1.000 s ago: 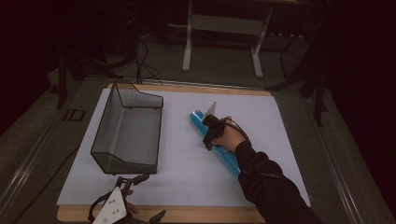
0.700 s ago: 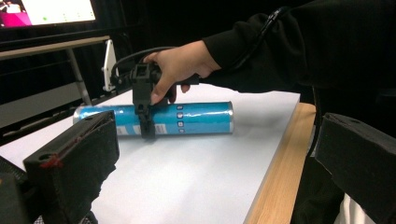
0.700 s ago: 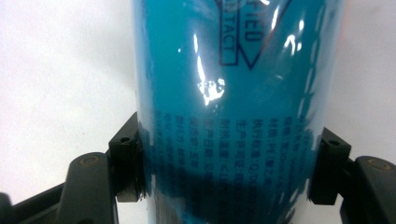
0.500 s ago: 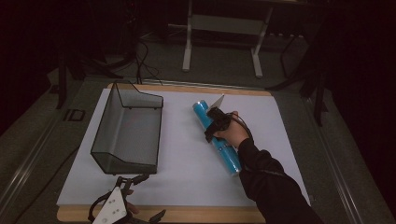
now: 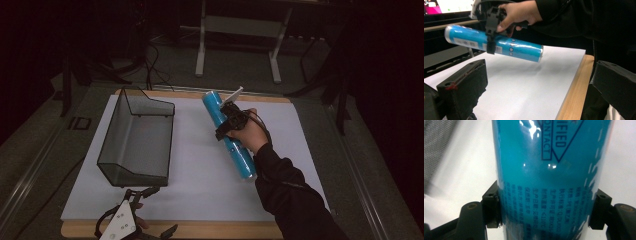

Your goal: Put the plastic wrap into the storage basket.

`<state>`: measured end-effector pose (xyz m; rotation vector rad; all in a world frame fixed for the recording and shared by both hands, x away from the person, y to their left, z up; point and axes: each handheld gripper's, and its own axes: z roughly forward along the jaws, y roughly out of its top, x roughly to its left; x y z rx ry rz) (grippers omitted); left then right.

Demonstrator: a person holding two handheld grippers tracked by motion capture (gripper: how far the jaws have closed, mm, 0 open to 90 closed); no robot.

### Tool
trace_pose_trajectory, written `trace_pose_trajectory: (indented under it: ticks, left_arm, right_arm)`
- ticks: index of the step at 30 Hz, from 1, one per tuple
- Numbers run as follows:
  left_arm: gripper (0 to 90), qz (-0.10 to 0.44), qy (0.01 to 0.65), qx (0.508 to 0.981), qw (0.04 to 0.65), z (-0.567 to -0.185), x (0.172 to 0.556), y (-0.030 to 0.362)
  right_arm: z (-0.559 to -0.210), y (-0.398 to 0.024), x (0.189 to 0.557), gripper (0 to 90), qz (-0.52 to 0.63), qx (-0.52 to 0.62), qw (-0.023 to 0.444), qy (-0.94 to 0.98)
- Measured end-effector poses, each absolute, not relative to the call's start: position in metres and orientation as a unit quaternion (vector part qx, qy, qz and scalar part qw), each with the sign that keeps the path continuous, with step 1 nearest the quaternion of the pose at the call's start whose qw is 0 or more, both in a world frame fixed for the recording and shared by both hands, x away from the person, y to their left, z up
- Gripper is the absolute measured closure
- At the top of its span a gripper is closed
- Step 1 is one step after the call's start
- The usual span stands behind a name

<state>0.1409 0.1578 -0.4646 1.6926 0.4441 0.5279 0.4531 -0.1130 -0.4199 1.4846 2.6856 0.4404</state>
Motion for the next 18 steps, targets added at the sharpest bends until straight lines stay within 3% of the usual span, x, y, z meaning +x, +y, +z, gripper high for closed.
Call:
trace_pose_trajectory:
  ticks: [18]
  left_arm:
    - [0.5,0.233,0.197,0.734,0.607,-0.465,0.141,0.157]
  right_arm:
    - [-0.375,-0.072,0.441,31.5,0.213,0.457,0.034,0.863]
